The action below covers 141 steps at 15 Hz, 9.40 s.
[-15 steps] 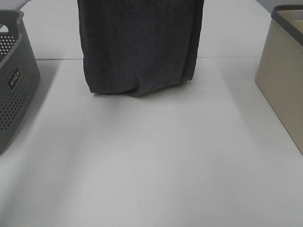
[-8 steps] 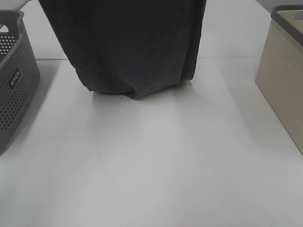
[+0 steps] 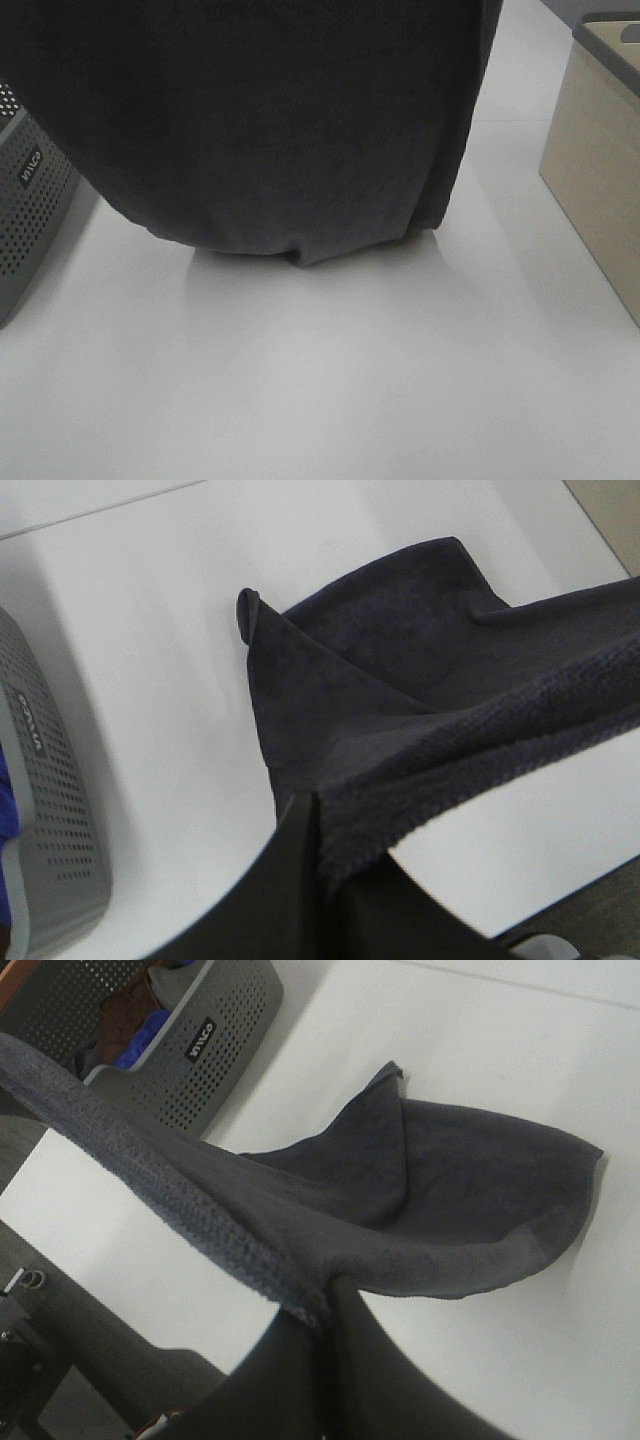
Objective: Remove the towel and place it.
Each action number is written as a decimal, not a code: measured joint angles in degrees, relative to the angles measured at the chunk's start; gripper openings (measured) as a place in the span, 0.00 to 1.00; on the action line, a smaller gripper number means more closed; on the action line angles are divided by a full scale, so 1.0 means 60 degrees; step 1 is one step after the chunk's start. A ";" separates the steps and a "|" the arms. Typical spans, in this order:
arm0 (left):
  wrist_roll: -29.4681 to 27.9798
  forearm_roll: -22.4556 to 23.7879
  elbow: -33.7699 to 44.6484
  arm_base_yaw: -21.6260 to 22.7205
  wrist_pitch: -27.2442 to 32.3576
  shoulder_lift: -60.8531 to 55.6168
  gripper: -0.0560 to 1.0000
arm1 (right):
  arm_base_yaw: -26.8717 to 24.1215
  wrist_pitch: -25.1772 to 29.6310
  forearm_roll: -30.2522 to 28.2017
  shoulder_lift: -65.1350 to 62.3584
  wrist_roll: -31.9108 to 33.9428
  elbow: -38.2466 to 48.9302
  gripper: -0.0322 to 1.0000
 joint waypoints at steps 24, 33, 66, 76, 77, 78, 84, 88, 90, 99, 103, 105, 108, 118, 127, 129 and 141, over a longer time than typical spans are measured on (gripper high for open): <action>0.0955 -0.2158 0.3934 -0.0010 0.0029 -0.3027 0.05 | 0.0038 -0.0029 0.1098 -0.4297 0.0764 0.4708 0.05; 0.0974 0.0153 0.0984 -0.0029 -0.1184 -0.0439 0.05 | 0.0057 -0.1509 -0.1022 -0.1146 -0.0544 0.1814 0.05; 0.0392 0.1948 -0.9750 0.0697 -0.0057 0.7907 0.05 | -0.0678 -0.0143 -0.1929 0.6828 -0.0831 -0.8528 0.05; 0.0583 0.0220 -0.2597 0.0411 0.0315 0.3820 0.05 | -0.0640 -0.0038 -0.1366 0.2693 -0.0554 -0.0640 0.05; 0.0583 0.0095 -0.1824 0.0392 0.0286 0.3247 0.05 | -0.0583 -0.0038 -0.1194 0.2301 -0.0487 -0.0019 0.05; 0.0583 -0.0029 -0.1127 0.0372 0.0267 0.2702 0.05 | -0.0563 -0.0048 -0.1041 0.1958 -0.0382 0.0477 0.05; 0.0773 -0.0964 0.1700 0.0315 0.0029 0.0401 0.05 | -0.0487 -0.0143 -0.0430 -0.0134 -0.0105 0.2722 0.05; 0.0793 -0.1786 0.3380 0.0296 -0.0105 -0.0888 0.05 | -0.0487 -0.0191 -0.0134 -0.1079 0.0048 0.4049 0.05; 0.0773 -0.2263 0.4326 0.0296 -0.0162 -0.1480 0.05 | -0.0487 -0.0191 0.0000 -0.1480 0.0201 0.4727 0.05; 0.0353 -0.4698 0.8117 0.0372 -0.0172 -0.4259 0.05 | -0.0487 -0.0048 0.0936 -0.3791 0.0592 0.7830 0.05; 0.0430 -0.5004 0.9206 0.0382 -0.0162 -0.4192 0.05 | -0.0497 -0.0048 0.1213 -0.3877 0.0659 0.9005 0.05; 0.0583 -0.5071 0.9473 0.0382 -0.0306 -0.3648 0.05 | -0.0497 -0.0048 0.1232 -0.3323 0.0659 0.9416 0.05; 0.1117 -0.5157 0.9654 0.0382 -0.0573 -0.2454 0.05 | -0.0497 -0.0067 0.1136 -0.2254 0.0468 0.9549 0.05; 0.2301 -0.5653 0.9712 -0.0191 -0.2340 0.0869 0.05 | -0.0583 -0.1432 0.0850 0.0554 -0.0688 1.0113 0.06; 0.2301 -0.5730 0.9788 -0.0926 -0.2827 0.1872 0.32 | -0.0678 -0.1862 0.0907 0.0955 -0.1108 1.0686 0.22; 0.2340 -0.6283 0.9788 -0.0926 -0.2760 0.1872 0.65 | -0.0678 -0.1853 0.1175 0.0955 -0.1213 1.0791 0.52; 0.0382 -0.2129 0.4717 -0.0583 -0.2254 0.2588 0.78 | -0.0688 -0.2617 -0.1318 0.1108 -0.0019 0.7219 0.75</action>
